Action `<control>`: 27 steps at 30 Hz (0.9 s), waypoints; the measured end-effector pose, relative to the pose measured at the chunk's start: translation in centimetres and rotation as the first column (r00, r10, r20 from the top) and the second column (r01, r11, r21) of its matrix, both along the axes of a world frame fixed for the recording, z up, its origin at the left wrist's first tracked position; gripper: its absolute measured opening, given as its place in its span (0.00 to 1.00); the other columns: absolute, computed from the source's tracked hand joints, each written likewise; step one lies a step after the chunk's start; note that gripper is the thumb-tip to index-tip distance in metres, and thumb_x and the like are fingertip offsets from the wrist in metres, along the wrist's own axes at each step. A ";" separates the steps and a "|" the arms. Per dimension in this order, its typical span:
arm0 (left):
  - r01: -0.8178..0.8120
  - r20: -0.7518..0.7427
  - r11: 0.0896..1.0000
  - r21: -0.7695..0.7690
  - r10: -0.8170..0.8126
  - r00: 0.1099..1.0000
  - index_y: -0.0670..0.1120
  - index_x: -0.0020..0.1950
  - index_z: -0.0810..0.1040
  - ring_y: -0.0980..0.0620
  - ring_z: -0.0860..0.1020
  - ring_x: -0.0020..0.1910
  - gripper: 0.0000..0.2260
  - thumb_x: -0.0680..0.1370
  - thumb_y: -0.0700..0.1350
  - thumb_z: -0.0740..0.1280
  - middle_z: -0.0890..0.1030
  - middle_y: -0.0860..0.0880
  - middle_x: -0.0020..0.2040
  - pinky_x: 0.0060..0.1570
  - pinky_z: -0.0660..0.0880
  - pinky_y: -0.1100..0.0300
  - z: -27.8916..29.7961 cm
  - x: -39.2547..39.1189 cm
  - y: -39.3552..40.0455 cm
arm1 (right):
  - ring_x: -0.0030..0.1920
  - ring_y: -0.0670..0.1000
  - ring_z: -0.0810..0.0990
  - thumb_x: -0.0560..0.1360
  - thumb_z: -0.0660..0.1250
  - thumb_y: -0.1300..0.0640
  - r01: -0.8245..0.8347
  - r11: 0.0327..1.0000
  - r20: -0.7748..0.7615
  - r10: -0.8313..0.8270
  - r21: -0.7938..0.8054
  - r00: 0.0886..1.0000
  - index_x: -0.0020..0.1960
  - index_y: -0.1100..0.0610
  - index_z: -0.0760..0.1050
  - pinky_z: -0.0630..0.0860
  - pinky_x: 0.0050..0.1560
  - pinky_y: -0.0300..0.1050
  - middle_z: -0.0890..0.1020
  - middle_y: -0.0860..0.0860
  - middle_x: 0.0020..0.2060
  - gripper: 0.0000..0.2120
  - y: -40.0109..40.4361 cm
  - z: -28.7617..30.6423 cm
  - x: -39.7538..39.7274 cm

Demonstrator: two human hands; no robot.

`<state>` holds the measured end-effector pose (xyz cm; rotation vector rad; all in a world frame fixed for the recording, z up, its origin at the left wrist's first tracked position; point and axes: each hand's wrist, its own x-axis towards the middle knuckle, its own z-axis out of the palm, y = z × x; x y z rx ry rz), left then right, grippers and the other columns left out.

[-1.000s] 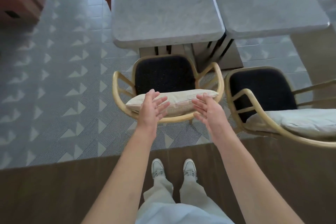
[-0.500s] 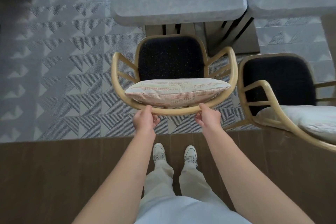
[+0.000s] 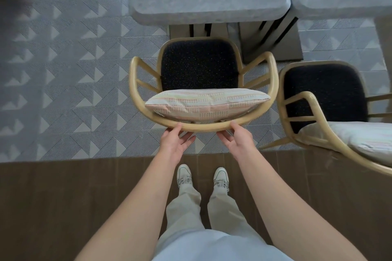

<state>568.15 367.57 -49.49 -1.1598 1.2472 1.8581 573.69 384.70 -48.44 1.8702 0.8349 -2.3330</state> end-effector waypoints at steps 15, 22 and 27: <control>-0.006 -0.002 1.000 -0.015 0.006 1.000 0.39 0.67 0.73 0.38 0.83 0.50 0.12 0.84 0.39 0.63 0.80 0.39 0.58 0.37 0.82 0.49 -0.3 3.2 -1.0 | 0.49 0.57 0.84 0.81 0.65 0.65 -0.029 0.998 0.032 0.027 0.063 0.999 0.65 0.64 0.72 0.83 0.52 0.53 0.81 0.60 0.57 0.13 -1.3 -0.2 3.2; -0.007 -0.012 1.000 -0.005 0.007 1.000 0.38 0.68 0.72 0.39 0.83 0.50 0.13 0.84 0.39 0.63 0.79 0.38 0.61 0.41 0.81 0.46 0.0 5.4 -1.8 | 0.49 0.55 0.84 0.81 0.65 0.64 -0.024 0.997 0.029 0.022 0.075 0.999 0.64 0.62 0.72 0.82 0.54 0.53 0.81 0.59 0.57 0.12 -2.0 0.2 5.4; 0.005 -0.020 1.000 -0.010 -0.006 1.000 0.38 0.69 0.72 0.39 0.83 0.50 0.13 0.84 0.39 0.62 0.79 0.38 0.62 0.43 0.81 0.46 0.1 7.1 -2.4 | 0.49 0.55 0.84 0.81 0.65 0.64 -0.035 0.997 0.036 0.032 0.075 0.999 0.66 0.62 0.72 0.84 0.48 0.50 0.81 0.59 0.57 0.14 -2.6 0.5 7.1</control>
